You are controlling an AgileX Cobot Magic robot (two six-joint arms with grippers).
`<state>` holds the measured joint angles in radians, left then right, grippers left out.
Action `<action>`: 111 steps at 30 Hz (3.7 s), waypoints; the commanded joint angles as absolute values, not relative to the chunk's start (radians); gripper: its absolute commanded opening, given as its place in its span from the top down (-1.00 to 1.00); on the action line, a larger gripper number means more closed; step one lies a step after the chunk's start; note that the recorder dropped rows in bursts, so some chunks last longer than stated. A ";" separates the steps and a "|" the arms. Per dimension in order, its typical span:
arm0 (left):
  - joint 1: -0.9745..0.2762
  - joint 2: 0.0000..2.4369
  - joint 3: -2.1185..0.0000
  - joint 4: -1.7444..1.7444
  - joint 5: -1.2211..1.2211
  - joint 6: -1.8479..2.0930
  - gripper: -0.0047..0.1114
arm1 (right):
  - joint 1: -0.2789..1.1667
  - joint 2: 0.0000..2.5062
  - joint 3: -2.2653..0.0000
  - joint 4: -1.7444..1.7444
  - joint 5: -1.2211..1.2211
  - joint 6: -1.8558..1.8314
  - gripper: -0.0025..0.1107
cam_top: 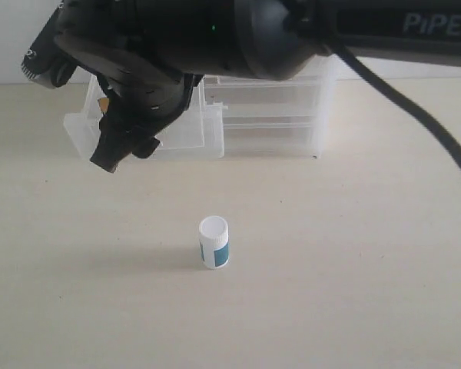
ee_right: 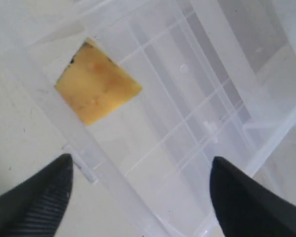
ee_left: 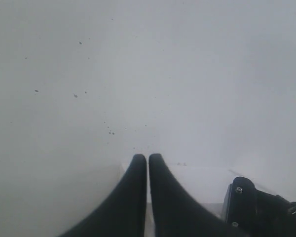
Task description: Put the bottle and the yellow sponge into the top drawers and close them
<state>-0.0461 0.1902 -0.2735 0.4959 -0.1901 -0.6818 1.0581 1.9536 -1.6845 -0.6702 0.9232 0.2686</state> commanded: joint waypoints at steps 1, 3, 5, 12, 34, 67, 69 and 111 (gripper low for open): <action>-0.044 0.187 -0.270 0.493 -0.196 -0.678 0.85 | 1.057 1.902 -1.686 -0.607 0.933 0.274 -0.54; -0.044 0.187 -0.270 0.493 -0.196 -0.678 0.85 | 1.057 1.873 -1.686 -0.508 0.867 0.259 -0.54; -0.044 0.187 -0.270 0.493 -0.196 -0.678 0.85 | 1.057 1.855 -1.686 -0.479 0.788 0.257 -0.54; -0.044 0.187 -0.270 0.493 -0.194 -0.678 0.85 | 1.056 1.882 -1.686 -0.504 0.625 0.299 0.90; -0.044 0.187 -0.270 0.493 -0.186 -0.678 0.85 | 0.995 1.977 -1.686 -0.567 0.599 0.373 0.87; -0.044 0.187 -0.270 0.493 -0.187 -0.678 0.85 | 0.939 1.954 -1.686 0.065 0.465 -0.084 0.87; -0.044 0.187 -0.270 0.493 -0.187 -0.678 0.85 | 0.940 1.963 -1.686 0.133 0.451 -0.136 0.87; -0.044 0.187 -0.270 0.493 -0.182 -0.678 0.85 | 0.939 1.858 -1.686 -0.047 0.919 -0.015 0.86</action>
